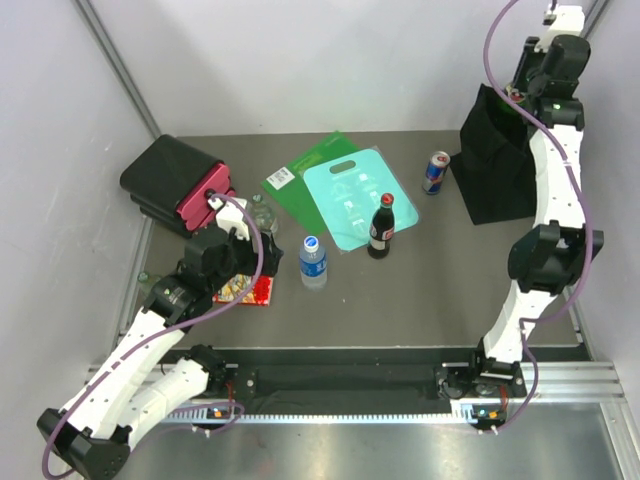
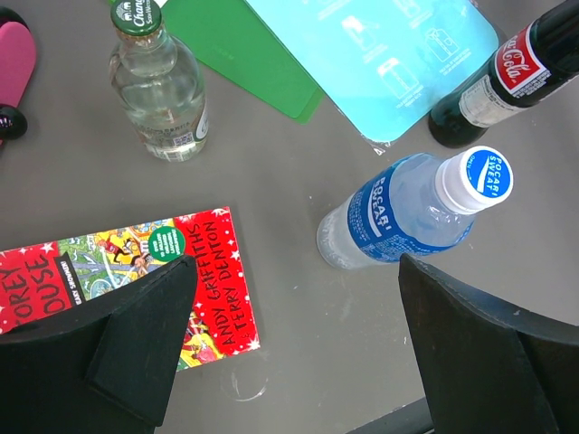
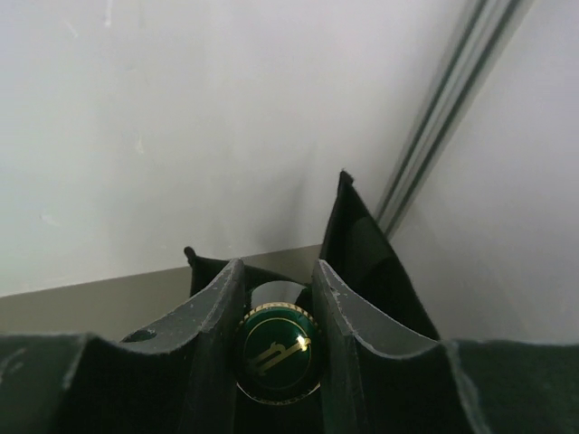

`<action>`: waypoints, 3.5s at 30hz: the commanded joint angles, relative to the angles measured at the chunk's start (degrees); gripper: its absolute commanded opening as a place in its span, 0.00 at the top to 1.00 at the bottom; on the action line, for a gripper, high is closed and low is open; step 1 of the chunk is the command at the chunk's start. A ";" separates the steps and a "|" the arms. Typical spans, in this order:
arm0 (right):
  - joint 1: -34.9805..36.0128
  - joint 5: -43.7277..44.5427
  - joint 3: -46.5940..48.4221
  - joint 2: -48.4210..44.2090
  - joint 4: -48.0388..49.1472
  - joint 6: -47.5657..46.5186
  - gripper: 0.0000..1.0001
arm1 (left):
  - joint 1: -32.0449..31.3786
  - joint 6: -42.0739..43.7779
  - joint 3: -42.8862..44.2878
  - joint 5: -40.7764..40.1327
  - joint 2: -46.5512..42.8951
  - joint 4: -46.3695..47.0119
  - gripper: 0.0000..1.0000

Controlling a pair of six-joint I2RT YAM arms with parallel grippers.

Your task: Place the beverage into the canvas bag

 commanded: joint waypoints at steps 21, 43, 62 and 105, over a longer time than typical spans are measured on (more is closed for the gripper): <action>-0.54 -5.40 -13.19 1.54 23.22 -2.77 1.00 | -0.36 0.96 -0.08 -2.78 1.12 2.52 0.03; -0.71 -3.99 -22.68 6.99 31.13 1.01 1.00 | -0.28 1.14 0.01 -4.98 2.17 2.17 0.03; -0.98 -2.93 -25.94 11.38 32.54 1.98 0.63 | -0.28 1.23 0.10 -5.95 2.52 1.99 0.03; 2.27 -6.53 -20.84 -22.43 -1.72 9.00 0.32 | -0.28 0.61 0.89 -4.01 1.65 1.56 0.01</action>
